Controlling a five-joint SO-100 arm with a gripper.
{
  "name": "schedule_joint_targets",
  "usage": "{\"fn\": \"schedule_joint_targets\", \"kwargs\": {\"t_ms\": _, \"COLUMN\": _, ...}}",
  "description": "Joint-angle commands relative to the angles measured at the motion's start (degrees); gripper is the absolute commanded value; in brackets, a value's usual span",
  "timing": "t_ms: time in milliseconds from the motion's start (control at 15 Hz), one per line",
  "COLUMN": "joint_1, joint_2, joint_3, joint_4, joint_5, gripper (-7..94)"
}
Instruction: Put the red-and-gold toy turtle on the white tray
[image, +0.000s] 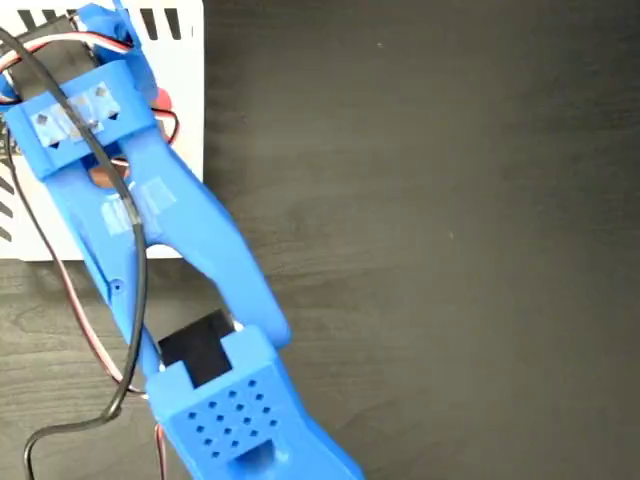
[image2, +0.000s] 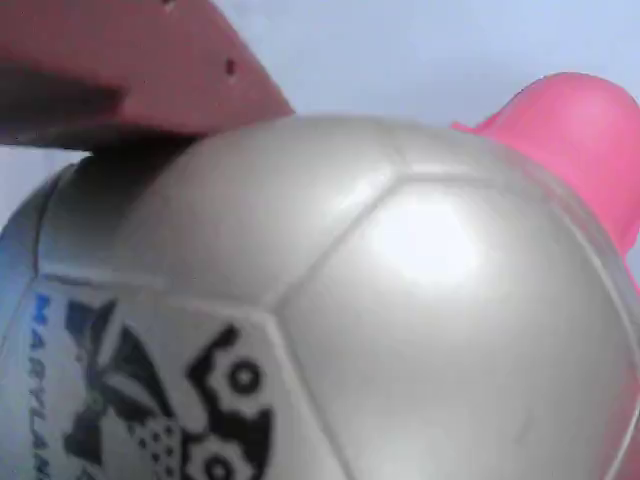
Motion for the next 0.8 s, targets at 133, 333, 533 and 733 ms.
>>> {"fn": "schedule_joint_targets", "kwargs": {"t_ms": 133, "joint_1": -1.3, "joint_2": 2.5, "joint_3": 1.5, "joint_4": 0.5, "joint_5": 0.4, "gripper": 62}}
{"fn": "schedule_joint_targets", "kwargs": {"t_ms": 333, "joint_1": -1.5, "joint_2": 2.9, "joint_3": 1.5, "joint_4": 0.5, "joint_5": 0.5, "gripper": 62}}
{"fn": "schedule_joint_targets", "kwargs": {"t_ms": 533, "joint_1": -1.6, "joint_2": 3.3, "joint_3": 1.5, "joint_4": -0.5, "joint_5": 0.9, "gripper": 62}}
{"fn": "schedule_joint_targets", "kwargs": {"t_ms": 733, "joint_1": 0.2, "joint_2": 11.2, "joint_3": 3.1, "joint_4": -7.6, "joint_5": -1.2, "gripper": 52}}
